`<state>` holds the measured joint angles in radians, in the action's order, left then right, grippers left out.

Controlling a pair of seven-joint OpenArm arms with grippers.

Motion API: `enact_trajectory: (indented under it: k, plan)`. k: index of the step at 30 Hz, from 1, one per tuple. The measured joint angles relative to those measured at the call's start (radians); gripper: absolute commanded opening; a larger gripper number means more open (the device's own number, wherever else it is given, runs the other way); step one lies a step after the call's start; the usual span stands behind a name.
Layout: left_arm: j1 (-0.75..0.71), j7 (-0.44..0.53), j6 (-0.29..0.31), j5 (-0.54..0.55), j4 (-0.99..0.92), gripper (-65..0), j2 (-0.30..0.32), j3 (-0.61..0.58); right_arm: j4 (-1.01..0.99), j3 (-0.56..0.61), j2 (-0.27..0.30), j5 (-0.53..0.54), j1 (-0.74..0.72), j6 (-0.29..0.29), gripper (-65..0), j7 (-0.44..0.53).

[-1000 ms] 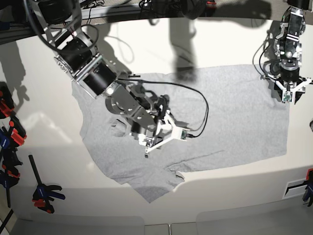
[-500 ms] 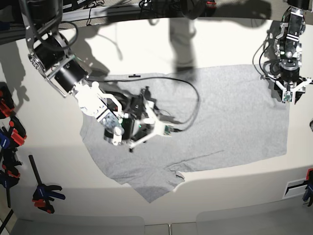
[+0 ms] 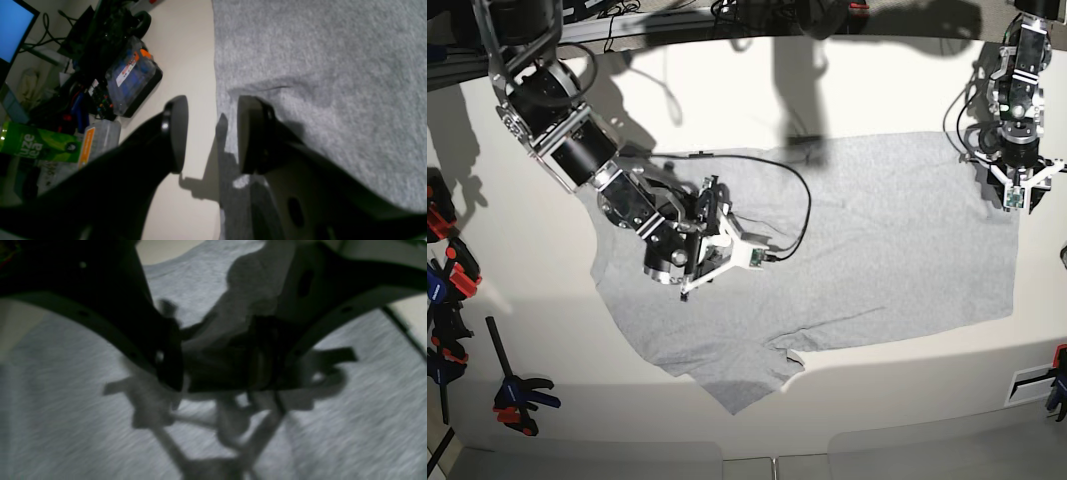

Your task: Fold the T-shirt properly

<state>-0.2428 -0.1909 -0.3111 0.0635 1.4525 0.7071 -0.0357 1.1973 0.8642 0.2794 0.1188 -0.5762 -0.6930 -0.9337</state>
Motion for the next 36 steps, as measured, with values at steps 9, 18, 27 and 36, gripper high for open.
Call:
enact_trajectory:
  k: [9,18,27,36]
  plan:
    - [0.0,0.0,0.0,0.0,0.0,-42.6,0.0,0.0,-0.002,0.0,-0.069,-0.257,-0.011,0.219,-36.0,0.156]
    - [0.0,0.0,0.0,0.0,0.0,-42.6,0.0,0.0,0.068,0.001,0.005,-0.088,-0.008,0.063,-36.0,0.074]
    - [0.0,0.0,0.0,0.0,0.0,-42.6,0.0,0.0,0.249,0.001,0.117,0.282,-0.008,0.0,-36.0,-0.059]
    - [0.0,0.002,0.0,-0.001,0.0,-42.6,0.0,0.0,0.135,0.001,0.075,0.119,0.011,0.0,-36.0,-0.034]
